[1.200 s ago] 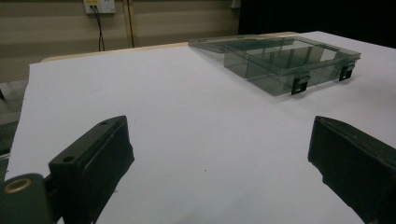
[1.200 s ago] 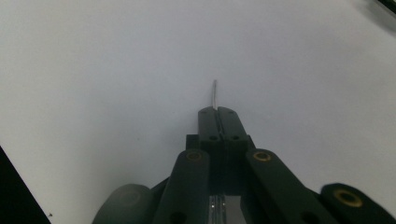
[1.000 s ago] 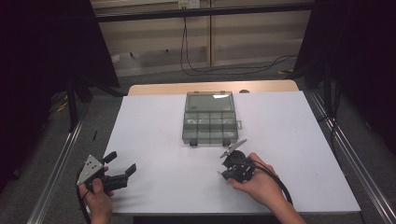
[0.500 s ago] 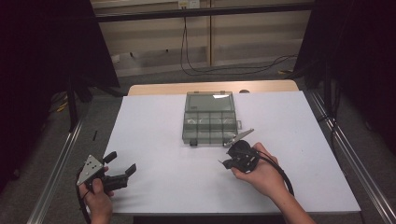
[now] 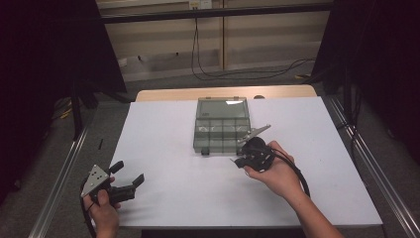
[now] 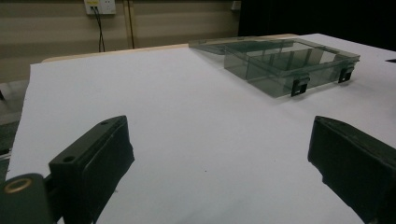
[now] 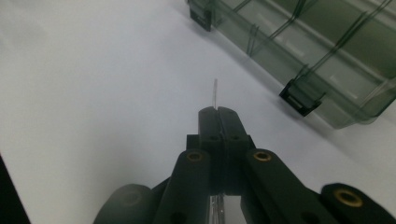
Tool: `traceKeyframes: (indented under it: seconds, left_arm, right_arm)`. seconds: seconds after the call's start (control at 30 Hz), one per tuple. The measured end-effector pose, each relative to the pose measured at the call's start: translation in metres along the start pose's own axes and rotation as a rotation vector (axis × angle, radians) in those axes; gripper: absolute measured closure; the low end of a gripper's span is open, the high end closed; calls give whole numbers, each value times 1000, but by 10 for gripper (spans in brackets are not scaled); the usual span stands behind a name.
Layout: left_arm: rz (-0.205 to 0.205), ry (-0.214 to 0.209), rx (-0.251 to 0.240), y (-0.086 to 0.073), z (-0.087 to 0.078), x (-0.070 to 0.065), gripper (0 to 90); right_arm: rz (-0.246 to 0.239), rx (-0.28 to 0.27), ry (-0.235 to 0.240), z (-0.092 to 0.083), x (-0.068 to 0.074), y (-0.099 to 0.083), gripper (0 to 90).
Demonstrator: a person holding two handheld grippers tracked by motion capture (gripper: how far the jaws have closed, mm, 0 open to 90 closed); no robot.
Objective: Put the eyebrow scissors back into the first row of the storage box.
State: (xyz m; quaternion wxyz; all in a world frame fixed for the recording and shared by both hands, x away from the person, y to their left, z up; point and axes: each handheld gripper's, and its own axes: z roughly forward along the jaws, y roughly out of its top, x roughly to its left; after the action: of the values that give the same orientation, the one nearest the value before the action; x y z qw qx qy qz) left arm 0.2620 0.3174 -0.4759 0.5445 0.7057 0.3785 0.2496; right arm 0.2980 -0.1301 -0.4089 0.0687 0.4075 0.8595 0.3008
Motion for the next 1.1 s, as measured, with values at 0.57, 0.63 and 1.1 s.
traceKeyframes:
  seconds: [0.57,0.63,1.1]
  left_arm:
    - [3,-6,-7,0,-1,2,61]
    - [-4,-9,-10,0,-1,1,61]
    - [-3,-11,-9,0,-1,2,61]
  right_arm:
    - [-15,-29,-22,5,-15,24,900]
    - [-7,-34,-7,5,-19,26,900]
    - [22,-46,-10,11,-35,41,900]
